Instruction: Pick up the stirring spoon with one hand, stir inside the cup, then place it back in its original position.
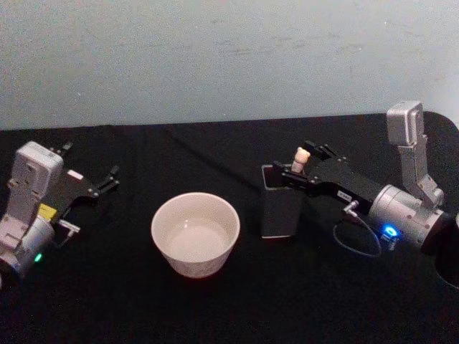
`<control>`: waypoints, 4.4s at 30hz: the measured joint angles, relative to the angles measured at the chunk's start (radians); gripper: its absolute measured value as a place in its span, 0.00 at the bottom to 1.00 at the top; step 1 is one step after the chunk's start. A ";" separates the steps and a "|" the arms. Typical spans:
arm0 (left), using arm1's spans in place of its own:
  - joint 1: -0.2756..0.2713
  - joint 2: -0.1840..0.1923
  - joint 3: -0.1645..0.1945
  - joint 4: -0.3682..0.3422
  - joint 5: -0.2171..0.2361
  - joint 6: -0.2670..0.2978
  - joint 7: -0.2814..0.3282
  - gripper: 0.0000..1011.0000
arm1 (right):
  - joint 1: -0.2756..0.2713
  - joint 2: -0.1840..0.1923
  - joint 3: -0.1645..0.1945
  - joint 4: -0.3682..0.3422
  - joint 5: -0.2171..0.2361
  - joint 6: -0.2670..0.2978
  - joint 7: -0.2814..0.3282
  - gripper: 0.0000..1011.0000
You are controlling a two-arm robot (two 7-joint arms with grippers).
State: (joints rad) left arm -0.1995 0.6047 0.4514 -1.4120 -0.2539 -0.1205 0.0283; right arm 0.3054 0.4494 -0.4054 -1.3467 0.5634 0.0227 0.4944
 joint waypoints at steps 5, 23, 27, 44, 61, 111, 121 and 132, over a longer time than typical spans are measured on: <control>0.000 0.000 0.000 0.000 0.000 0.000 0.000 0.99 | 0.000 0.000 0.000 0.000 0.000 0.000 0.000 0.99; 0.000 0.000 0.000 0.000 0.000 0.000 0.000 0.99 | -0.001 0.002 0.001 -0.001 0.004 0.000 -0.001 0.67; 0.000 0.000 0.000 0.000 0.000 0.000 0.000 0.99 | -0.001 0.002 0.001 -0.001 0.005 0.001 -0.002 0.53; 0.000 0.000 0.000 0.000 0.000 0.000 0.000 0.99 | -0.001 0.002 0.001 -0.001 0.006 0.001 -0.002 0.21; 0.000 0.000 0.000 0.000 0.000 0.000 0.000 0.99 | -0.025 0.013 0.014 -0.072 -0.051 -0.065 -0.005 0.21; 0.000 0.000 0.000 0.000 0.000 0.000 0.000 0.99 | 0.029 -0.062 -0.088 -0.101 -0.128 -0.241 0.145 0.21; 0.000 0.000 0.000 0.000 0.000 0.000 0.000 0.99 | 0.046 -0.104 -0.126 -0.002 -0.195 -0.305 0.138 0.21; 0.000 0.000 0.000 0.000 0.000 0.000 0.000 0.99 | 0.077 -0.154 -0.144 0.092 -0.241 -0.376 0.147 0.21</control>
State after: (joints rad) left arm -0.1995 0.6047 0.4514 -1.4120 -0.2539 -0.1205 0.0283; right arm 0.3819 0.2953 -0.5490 -1.2547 0.3228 -0.3529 0.6412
